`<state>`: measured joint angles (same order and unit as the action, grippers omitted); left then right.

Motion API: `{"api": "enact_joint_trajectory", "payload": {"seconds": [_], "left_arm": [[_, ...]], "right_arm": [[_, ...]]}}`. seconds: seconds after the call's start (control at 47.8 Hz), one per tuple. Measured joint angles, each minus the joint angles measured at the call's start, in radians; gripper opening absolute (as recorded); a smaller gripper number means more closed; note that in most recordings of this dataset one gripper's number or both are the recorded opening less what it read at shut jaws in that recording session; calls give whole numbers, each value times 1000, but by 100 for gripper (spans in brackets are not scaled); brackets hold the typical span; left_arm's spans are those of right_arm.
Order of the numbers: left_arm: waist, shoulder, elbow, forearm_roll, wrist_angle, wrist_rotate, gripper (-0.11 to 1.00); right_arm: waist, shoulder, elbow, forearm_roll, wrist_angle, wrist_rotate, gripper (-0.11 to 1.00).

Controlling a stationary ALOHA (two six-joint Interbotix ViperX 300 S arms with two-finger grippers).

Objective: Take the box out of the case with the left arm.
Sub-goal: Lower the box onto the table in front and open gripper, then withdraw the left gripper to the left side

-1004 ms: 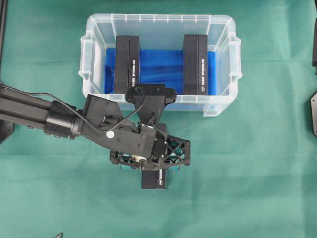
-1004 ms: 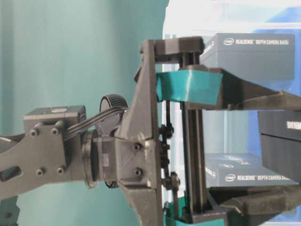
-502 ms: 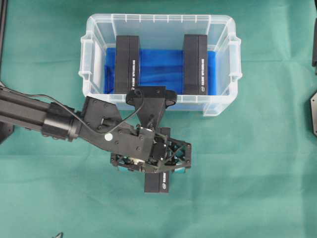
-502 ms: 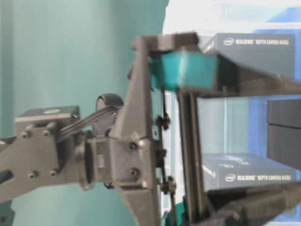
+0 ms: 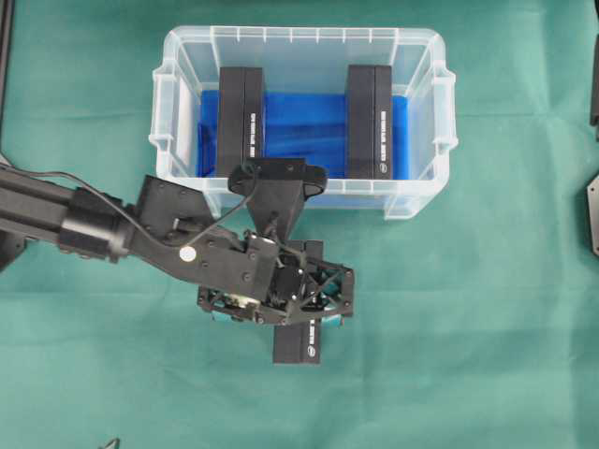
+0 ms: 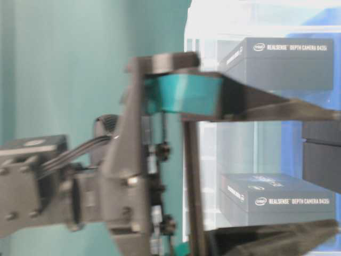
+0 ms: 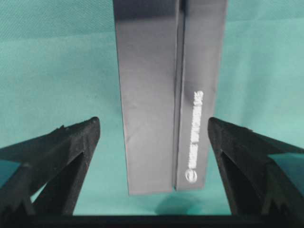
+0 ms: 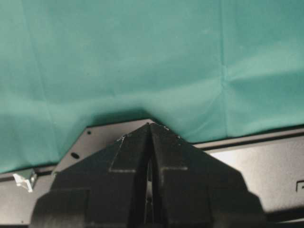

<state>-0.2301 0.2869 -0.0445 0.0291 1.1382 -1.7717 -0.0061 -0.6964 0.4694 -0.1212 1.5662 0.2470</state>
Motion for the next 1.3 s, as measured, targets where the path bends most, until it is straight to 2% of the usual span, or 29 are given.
{"api": "enact_joint_trajectory", "payload": {"seconds": [0.146, 0.502, 0.648, 1.025, 1.171, 1.297], "left_arm": [[3, -21, -34, 0, 18, 8, 93], [44, -58, -195, 14, 193, 12, 91], [49, -60, -229, 15, 207, 54, 91], [49, -72, -210, 17, 242, 74, 90], [48, -127, -153, 17, 261, 81, 90], [40, -207, -66, 17, 270, 81, 90]], "right_arm": [[0, 0, 2, 0, 0, 0, 0], [0, 0, 2, 0, 0, 0, 0], [0, 0, 2, 0, 0, 0, 0], [0, 0, 2, 0, 0, 0, 0], [0, 0, 0, 0, 2, 0, 0], [0, 0, 0, 0, 6, 0, 0]]}}
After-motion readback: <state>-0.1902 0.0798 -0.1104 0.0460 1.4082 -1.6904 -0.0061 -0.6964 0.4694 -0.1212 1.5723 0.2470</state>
